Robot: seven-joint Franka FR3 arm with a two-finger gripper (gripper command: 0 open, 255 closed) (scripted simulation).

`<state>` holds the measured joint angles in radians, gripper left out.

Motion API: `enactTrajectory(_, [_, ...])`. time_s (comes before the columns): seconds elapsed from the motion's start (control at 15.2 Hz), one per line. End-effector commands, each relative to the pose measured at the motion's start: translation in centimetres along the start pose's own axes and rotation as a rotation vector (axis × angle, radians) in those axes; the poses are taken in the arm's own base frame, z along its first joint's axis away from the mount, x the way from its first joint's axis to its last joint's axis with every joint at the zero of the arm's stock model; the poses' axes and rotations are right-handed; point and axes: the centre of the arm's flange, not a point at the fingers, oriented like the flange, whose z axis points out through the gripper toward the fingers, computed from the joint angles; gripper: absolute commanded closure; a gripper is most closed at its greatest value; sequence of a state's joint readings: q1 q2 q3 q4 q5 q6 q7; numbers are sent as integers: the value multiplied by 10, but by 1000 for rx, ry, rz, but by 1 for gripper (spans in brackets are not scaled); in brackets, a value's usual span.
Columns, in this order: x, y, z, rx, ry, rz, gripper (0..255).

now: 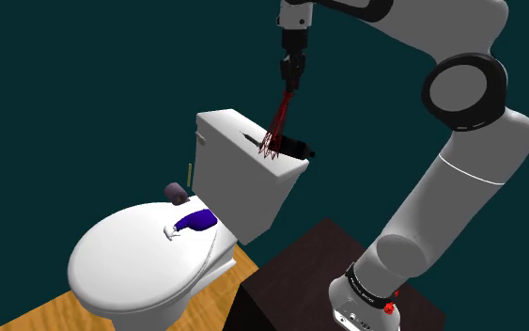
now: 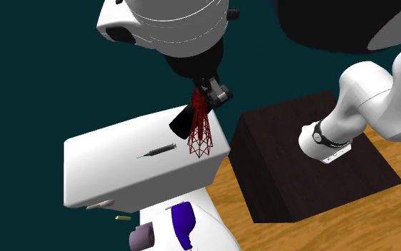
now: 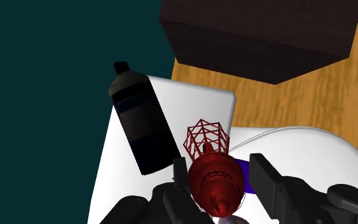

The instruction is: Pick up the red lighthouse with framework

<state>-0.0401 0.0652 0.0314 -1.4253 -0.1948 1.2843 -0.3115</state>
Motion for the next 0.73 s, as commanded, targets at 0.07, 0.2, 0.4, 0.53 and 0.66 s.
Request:
enactTrajectory(0.07, [-4, 2, -17, 0, 0, 0, 255])
enactTrajectory(0.2, [-7, 3, -27, 0, 0, 0, 255])
enactTrajectory(0.4, [-11, 5, -42, 0, 0, 0, 255])
enactTrajectory(0.53, [-14, 6, -52, 0, 0, 0, 255])
enactTrajectory(0.66, [-14, 6, -53, 0, 0, 0, 255])
